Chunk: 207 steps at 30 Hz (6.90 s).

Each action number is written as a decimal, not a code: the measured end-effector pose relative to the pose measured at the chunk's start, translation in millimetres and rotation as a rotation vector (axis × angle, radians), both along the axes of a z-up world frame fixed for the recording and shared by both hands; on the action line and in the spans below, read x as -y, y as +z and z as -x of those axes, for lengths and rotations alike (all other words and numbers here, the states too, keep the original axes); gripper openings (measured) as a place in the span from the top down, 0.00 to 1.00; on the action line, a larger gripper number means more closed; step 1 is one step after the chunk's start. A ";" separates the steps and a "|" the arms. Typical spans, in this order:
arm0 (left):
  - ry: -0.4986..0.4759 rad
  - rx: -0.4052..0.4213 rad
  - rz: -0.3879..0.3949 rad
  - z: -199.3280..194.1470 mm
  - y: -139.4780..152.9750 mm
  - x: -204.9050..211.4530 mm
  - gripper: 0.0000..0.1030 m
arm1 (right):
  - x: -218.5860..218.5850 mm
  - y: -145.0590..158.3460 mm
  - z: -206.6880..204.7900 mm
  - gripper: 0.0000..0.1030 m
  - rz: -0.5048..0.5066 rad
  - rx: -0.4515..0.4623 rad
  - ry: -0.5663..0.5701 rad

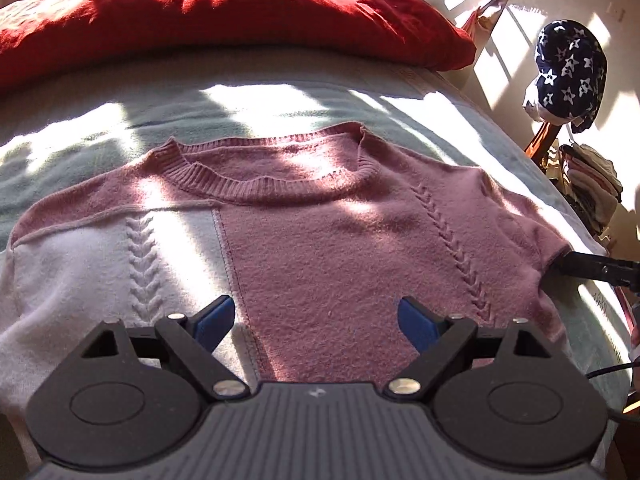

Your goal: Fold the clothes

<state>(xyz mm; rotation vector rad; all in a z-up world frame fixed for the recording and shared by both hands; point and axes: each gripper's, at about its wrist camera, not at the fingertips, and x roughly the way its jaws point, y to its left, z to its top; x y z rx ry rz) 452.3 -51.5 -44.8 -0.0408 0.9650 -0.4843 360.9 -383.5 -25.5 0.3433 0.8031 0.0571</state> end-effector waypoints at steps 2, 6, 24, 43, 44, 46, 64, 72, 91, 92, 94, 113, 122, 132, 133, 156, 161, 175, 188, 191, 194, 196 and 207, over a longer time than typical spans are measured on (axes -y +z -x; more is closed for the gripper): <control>0.010 -0.008 -0.004 3.5 -3.7 4.1 0.14 | 24.3 -3.7 12.7 0.00 -0.008 -0.025 -0.064; 0.026 -0.008 -0.031 8.8 -5.4 10.0 0.14 | 82.1 -14.5 40.3 0.00 -0.021 -0.078 -0.198; -0.004 -0.018 -0.162 4.8 -6.0 41.1 0.14 | 280.6 -64.6 61.2 0.09 -0.438 0.042 -0.688; -0.035 -0.015 -0.154 3.9 -1.2 36.8 0.14 | 305.1 -22.1 0.4 0.83 0.140 -0.066 -0.523; -0.040 -0.008 -0.154 4.3 0.7 36.3 0.14 | 307.8 -25.8 -4.4 0.77 0.163 -0.109 -0.531; -0.050 0.010 -0.156 5.4 5.1 35.2 0.14 | 308.4 -28.4 -5.3 0.74 0.192 -0.171 -0.564; -0.009 -0.009 -0.107 13.7 1.6 8.7 0.14 | 154.7 -30.5 -32.7 0.50 0.110 -0.130 -0.229; 0.026 -0.012 -0.091 18.5 -1.7 3.4 0.14 | 190.2 -1.6 -18.1 0.51 0.086 -0.125 -0.352; 0.033 0.026 -0.102 9.1 0.5 6.4 0.14 | 106.5 -3.2 -68.6 0.25 0.162 -0.152 -0.098; 0.028 0.017 -0.107 10.9 -2.1 5.5 0.14 | 95.9 -6.9 -68.3 0.24 0.156 -0.166 -0.064; 0.015 0.005 -0.134 13.4 -8.7 5.0 0.14 | 78.8 -21.9 -73.3 0.24 0.183 -0.195 -0.022; 0.027 0.020 -0.130 11.4 -5.4 -15.4 0.11 | -83.3 -8.7 -10.0 0.18 0.132 -0.052 0.452; -0.005 0.017 -0.063 20.9 -2.8 -29.1 0.11 | -54.9 -17.2 15.2 0.18 0.256 -0.162 0.274; -0.041 -0.052 0.043 46.3 -13.4 -55.9 0.11 | -96.0 -37.1 11.3 0.03 0.220 -0.209 0.210; -0.036 -0.062 0.060 46.5 -12.3 -59.7 0.11 | -97.0 -38.0 10.9 0.00 0.225 -0.221 0.200; 0.317 -0.067 0.112 16.8 2.1 -83.9 0.11 | -123.5 -3.0 -106.1 0.00 0.360 0.013 0.468; 0.351 -0.021 0.184 -28.6 12.8 -81.4 0.11 | -120.7 -31.8 -153.2 0.00 0.340 -0.052 0.482; 0.329 -0.034 0.109 -138.0 -24.6 -69.3 0.10 | -117.8 -50.2 -171.1 0.00 0.275 -0.064 0.401; 0.272 -0.138 0.194 -24.9 11.2 -86.5 0.10 | -135.2 -4.8 -105.6 0.00 0.315 -0.055 0.486; 0.307 -0.172 0.220 9.9 -6.7 -90.7 0.10 | -140.6 -16.0 -80.5 0.00 0.305 -0.129 0.522; 0.333 -0.129 0.251 31.8 -17.7 -94.1 0.08 | -148.6 -32.5 -64.0 0.00 0.341 -0.168 0.533; 0.339 -0.124 0.270 32.0 -19.4 -95.5 0.05 | -151.2 -35.3 -62.1 0.00 0.354 -0.172 0.522; 0.293 -0.167 0.276 22.5 -16.9 -97.7 0.01 | -157.2 -35.9 -68.3 0.00 0.366 -0.218 0.475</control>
